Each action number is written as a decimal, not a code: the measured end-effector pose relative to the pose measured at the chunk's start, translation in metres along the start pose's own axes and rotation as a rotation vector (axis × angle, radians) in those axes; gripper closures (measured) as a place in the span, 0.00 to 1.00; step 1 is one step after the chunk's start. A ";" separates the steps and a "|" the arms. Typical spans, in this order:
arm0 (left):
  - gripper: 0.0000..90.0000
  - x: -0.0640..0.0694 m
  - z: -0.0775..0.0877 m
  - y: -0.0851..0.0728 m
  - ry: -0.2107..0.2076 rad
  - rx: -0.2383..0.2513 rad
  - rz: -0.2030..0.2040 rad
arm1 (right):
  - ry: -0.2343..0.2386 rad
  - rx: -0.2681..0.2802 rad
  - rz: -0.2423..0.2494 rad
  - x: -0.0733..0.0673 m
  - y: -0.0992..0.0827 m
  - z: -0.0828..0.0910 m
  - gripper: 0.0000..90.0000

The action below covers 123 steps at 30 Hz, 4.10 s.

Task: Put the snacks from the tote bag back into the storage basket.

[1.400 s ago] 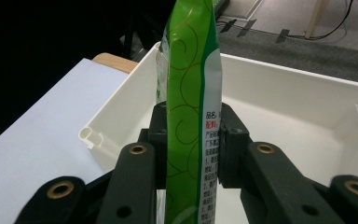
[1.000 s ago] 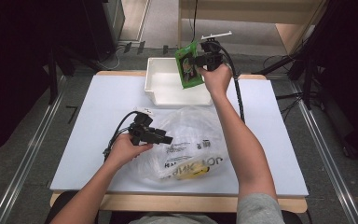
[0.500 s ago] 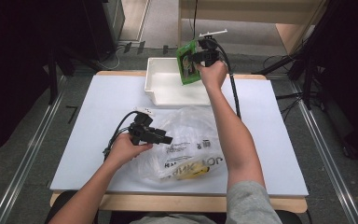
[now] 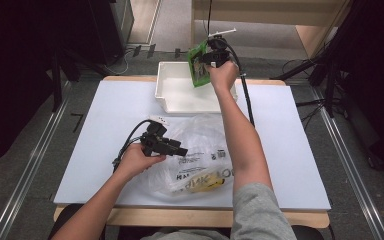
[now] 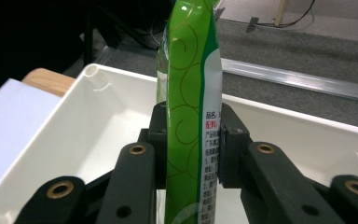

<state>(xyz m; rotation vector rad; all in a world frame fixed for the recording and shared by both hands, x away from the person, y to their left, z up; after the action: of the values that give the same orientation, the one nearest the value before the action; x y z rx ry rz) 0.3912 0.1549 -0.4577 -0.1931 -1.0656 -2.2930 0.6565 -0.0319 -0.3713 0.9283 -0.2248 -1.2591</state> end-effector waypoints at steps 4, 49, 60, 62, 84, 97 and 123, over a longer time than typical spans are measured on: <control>0.48 0.000 0.000 0.000 -0.001 0.002 -0.006 | -0.014 0.018 0.005 -0.002 -0.001 -0.010 0.82; 0.49 -0.009 0.007 -0.002 -0.009 0.019 0.045 | -0.026 -0.044 0.046 0.005 -0.024 -0.041 0.75; 0.49 -0.009 0.009 -0.005 -0.001 0.026 0.049 | -0.052 -0.089 0.027 0.012 -0.031 -0.053 0.63; 0.49 -0.009 0.009 -0.007 0.006 0.017 0.046 | -0.058 -0.091 0.034 0.012 -0.032 -0.054 0.62; 0.49 -0.008 0.010 -0.007 0.004 0.023 0.051 | -0.128 -0.102 0.042 0.014 -0.033 -0.057 0.55; 0.49 -0.009 0.009 -0.007 0.003 0.019 0.047 | -0.147 -0.102 0.028 0.018 -0.032 -0.060 0.47; 0.49 -0.009 0.008 -0.007 0.003 0.019 0.049 | -0.167 -0.132 -0.038 0.021 -0.038 -0.065 0.44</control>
<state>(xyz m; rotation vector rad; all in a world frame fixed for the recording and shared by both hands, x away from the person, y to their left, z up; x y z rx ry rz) 0.3941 0.1687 -0.4599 -0.2062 -1.0692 -2.2382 0.6769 -0.0199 -0.4461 0.7180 -0.2527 -1.3709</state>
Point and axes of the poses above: each handheld gripper's, and its own axes: z roughly backward along the jaws, y roughly out of its top, x roughly to its right, the point moved 3 cm from there along -z, roughly forward along the jaws, and after that the axes turned 7 degrees about -z, right-handed, at the moved point
